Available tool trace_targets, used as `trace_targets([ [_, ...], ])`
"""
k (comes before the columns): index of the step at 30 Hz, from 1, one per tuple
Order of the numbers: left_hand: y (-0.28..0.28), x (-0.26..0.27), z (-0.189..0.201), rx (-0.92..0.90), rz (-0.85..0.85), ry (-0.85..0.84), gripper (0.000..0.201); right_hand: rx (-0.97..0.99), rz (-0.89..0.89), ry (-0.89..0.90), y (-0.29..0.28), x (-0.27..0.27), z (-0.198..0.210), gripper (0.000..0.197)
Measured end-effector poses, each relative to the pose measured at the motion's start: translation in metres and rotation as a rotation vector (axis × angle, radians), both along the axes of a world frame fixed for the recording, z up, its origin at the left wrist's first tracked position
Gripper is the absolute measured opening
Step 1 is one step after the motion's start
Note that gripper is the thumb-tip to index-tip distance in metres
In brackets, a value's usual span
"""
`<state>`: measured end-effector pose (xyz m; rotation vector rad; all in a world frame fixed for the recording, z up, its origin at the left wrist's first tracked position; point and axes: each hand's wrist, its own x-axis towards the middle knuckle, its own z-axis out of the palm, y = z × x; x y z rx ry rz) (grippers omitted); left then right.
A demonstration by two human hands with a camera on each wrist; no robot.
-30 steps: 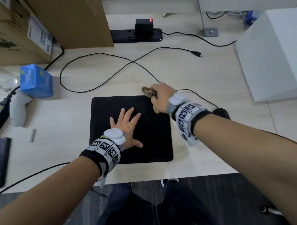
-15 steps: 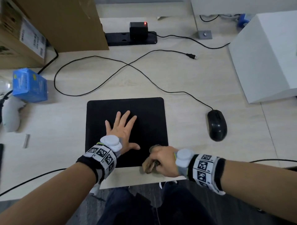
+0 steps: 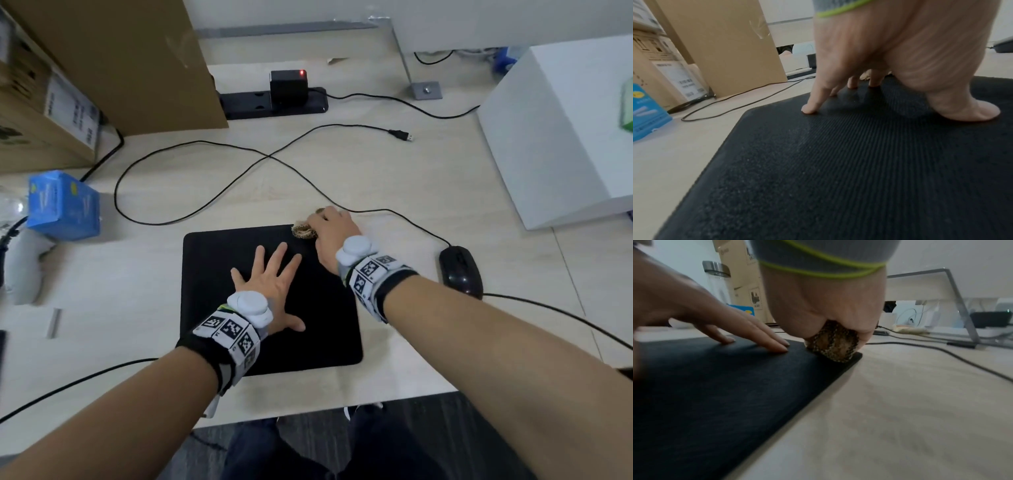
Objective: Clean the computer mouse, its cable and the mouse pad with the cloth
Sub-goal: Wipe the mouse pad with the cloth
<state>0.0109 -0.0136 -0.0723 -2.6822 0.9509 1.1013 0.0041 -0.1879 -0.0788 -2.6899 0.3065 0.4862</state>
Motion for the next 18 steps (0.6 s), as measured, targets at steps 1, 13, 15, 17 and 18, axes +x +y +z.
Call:
trace_targets([
  [1,0.001,0.000,0.000,-0.005,0.006,0.006,0.129,0.026,0.006,-0.009,0.003,-0.008,0.001,0.050],
  [13,-0.001,0.001,0.002,0.008,0.014,0.025,0.128,0.240,0.199,-0.041,-0.023,-0.068,0.024,0.051],
  [15,-0.001,0.000,0.002,0.010,0.020,0.023,0.129,0.115,0.061,-0.127,-0.034,-0.035,0.025,0.046],
  [17,-0.002,-0.001,0.000,0.015,0.029,0.020,0.130,-0.037,0.021,-0.087,-0.031,-0.017,0.018,0.042],
  [18,-0.002,0.000,0.000,0.012,0.037,0.014,0.130,-0.042,0.014,-0.053,-0.027,-0.013,0.013,0.043],
])
